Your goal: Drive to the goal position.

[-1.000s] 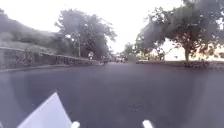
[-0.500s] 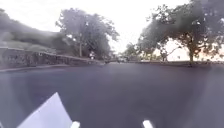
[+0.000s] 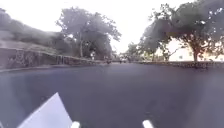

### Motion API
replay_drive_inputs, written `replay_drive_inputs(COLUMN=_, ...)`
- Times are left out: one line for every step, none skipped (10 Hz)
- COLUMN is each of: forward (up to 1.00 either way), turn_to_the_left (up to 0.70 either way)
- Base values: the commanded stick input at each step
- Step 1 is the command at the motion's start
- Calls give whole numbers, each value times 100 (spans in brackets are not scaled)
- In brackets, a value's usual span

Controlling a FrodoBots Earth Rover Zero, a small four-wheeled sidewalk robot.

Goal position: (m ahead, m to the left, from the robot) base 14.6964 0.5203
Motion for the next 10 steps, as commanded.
replay_drive_inputs(forward=85, turn_to_the_left=0)
replay_drive_inputs(forward=85, turn_to_the_left=0)
replay_drive_inputs(forward=85, turn_to_the_left=0)
replay_drive_inputs(forward=85, turn_to_the_left=0)
replay_drive_inputs(forward=85, turn_to_the_left=0)
replay_drive_inputs(forward=85, turn_to_the_left=0)
replay_drive_inputs(forward=85, turn_to_the_left=0)
replay_drive_inputs(forward=85, turn_to_the_left=0)
replay_drive_inputs(forward=85, turn_to_the_left=0)
replay_drive_inputs(forward=85, turn_to_the_left=0)
